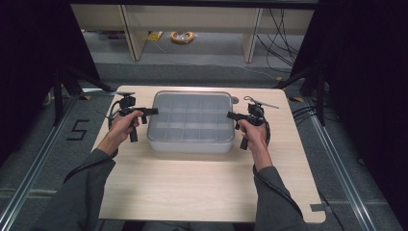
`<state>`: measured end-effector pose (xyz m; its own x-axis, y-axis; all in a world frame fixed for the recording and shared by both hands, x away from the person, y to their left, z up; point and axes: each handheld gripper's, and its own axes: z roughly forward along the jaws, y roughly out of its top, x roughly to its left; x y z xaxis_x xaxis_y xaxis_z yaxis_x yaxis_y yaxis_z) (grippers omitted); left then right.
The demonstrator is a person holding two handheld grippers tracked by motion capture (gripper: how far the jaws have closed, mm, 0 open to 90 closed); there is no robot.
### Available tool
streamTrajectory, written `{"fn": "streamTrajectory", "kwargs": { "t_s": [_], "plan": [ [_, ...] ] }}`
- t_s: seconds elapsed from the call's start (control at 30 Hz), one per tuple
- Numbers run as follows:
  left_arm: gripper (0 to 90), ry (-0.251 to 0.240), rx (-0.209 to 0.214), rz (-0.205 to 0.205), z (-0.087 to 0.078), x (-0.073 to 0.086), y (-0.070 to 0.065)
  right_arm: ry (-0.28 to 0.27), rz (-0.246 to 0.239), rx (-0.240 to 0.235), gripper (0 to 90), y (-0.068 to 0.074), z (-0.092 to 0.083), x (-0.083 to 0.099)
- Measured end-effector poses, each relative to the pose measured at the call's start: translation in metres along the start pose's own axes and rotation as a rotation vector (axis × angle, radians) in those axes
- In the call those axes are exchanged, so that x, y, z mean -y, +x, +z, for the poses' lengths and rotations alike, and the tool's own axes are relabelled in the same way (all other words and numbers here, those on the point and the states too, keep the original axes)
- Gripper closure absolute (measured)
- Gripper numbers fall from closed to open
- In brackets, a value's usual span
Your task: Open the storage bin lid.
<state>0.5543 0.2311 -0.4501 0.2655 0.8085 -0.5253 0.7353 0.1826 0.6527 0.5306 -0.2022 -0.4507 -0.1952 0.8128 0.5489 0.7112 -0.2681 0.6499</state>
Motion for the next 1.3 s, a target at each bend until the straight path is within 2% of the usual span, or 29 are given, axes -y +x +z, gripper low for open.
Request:
{"fn": "streamTrajectory", "kwargs": {
  "t_s": [0.03,0.07,0.1,0.17,0.2,0.27,0.3,0.33,0.37,0.43,0.47,0.5,0.63,0.7,0.73,0.77,0.8,0.87,0.97,1.0,1.03,1.07,1.13,1.17,1.2,1.23,1.3],
  "plan": [
    [57.6,-0.009,-0.008,0.001,-0.001,0.0,-0.001,0.013,0.023,0.005,62.4,0.002,-0.002,0.0],
    [58.6,-0.025,-0.01,-0.009,-0.003,0.0,-0.002,0.0,0.006,0.006,63.6,0.002,-0.003,0.0],
    [59.2,-0.04,-0.006,-0.017,-0.005,0.0,-0.002,-0.016,0.016,-0.008,65.1,0.002,-0.003,0.0],
    [61.1,-0.053,0.009,-0.024,-0.009,-0.002,-0.003,-0.016,0.075,-0.022,66.0,0.006,-0.007,-0.001],
    [61.8,-0.06,0.012,-0.024,-0.012,-0.002,-0.004,-0.046,-0.014,-0.02,66.6,0.001,-0.007,-0.002],
    [62.3,-0.071,0.012,-0.015,-0.017,-0.003,-0.008,-0.056,-0.01,-0.025,67.7,0.003,-0.011,-0.003],
    [62.6,-0.076,0.015,-0.009,-0.02,-0.004,-0.01,-0.041,0.039,-0.035,68.2,0.009,-0.015,-0.003],
    [63.1,-0.083,0.018,-0.008,-0.023,-0.004,-0.012,-0.052,0.037,-0.037,68.5,0.01,-0.017,-0.004],
    [63.9,-0.098,0.022,-0.002,-0.029,-0.006,-0.015,-0.074,0.012,-0.035,69.0,0.012,-0.02,-0.006],
    [64.2,-0.103,0.023,0.002,-0.032,-0.006,-0.017,-0.074,0.029,-0.041,69.0,0.015,-0.023,-0.007],
    [64.3,-0.111,0.022,0.006,-0.034,-0.007,-0.019,-0.095,-0.024,-0.039,69.1,0.013,-0.023,-0.008],
    [64.2,-0.115,0.019,0.011,-0.037,-0.007,-0.021,-0.08,0.013,-0.053,69.3,0.02,-0.029,-0.009],
    [64.6,-0.142,0.029,0.02,-0.049,-0.008,-0.03,-0.106,-0.01,-0.05,69.3,0.026,-0.038,-0.011],
    [64.8,-0.144,0.031,0.025,-0.052,-0.008,-0.032,-0.107,-0.004,-0.057,69.2,0.027,-0.04,-0.012],
    [64.9,-0.143,0.033,0.036,-0.055,-0.008,-0.034,-0.118,-0.024,-0.058,69.2,0.027,-0.042,-0.013],
    [65.1,-0.143,0.035,0.041,-0.057,-0.007,-0.035,-0.117,-0.009,-0.066,69.3,0.03,-0.047,-0.013],
    [65.1,-0.144,0.037,0.045,-0.059,-0.006,-0.036,-0.117,-0.009,-0.066,69.3,0.03,-0.047,-0.013],
    [65.2,-0.144,0.04,0.057,-0.063,-0.004,-0.038,-0.132,-0.058,-0.068,69.2,0.027,-0.049,-0.012],
    [65.8,-0.136,0.059,0.066,-0.068,0.003,-0.039,-0.132,-0.061,-0.073,69.2,0.026,-0.054,-0.007],
    [66.2,-0.136,0.066,0.067,-0.07,0.005,-0.039,-0.114,-0.008,-0.08,69.2,0.029,-0.058,-0.005],
    [66.3,-0.139,0.068,0.069,-0.071,0.006,-0.04,-0.129,-0.061,-0.093,69.2,0.025,-0.058,-0.004],
    [66.5,-0.14,0.069,0.071,-0.072,0.009,-0.04,-0.122,-0.04,-0.083,69.2,0.027,-0.06,-0.002],
    [66.6,-0.145,0.069,0.081,-0.074,0.013,-0.041,-0.125,-0.06,-0.08,69.0,0.024,-0.062,0.003],
    [66.5,-0.143,0.067,0.085,-0.076,0.016,-0.042,-0.115,-0.018,-0.091,69.0,0.027,-0.064,0.006],
    [66.6,-0.146,0.074,0.081,-0.076,0.018,-0.043,-0.112,-0.022,-0.09,69.0,0.026,-0.066,0.007],
    [67.0,-0.149,0.082,0.077,-0.078,0.021,-0.043,-0.124,-0.058,-0.089,69.0,0.022,-0.068,0.01],
    [67.2,-0.149,0.081,0.08,-0.08,0.023,-0.044,-0.122,-0.062,-0.094,68.9,0.022,-0.069,0.012]
  ]
}}
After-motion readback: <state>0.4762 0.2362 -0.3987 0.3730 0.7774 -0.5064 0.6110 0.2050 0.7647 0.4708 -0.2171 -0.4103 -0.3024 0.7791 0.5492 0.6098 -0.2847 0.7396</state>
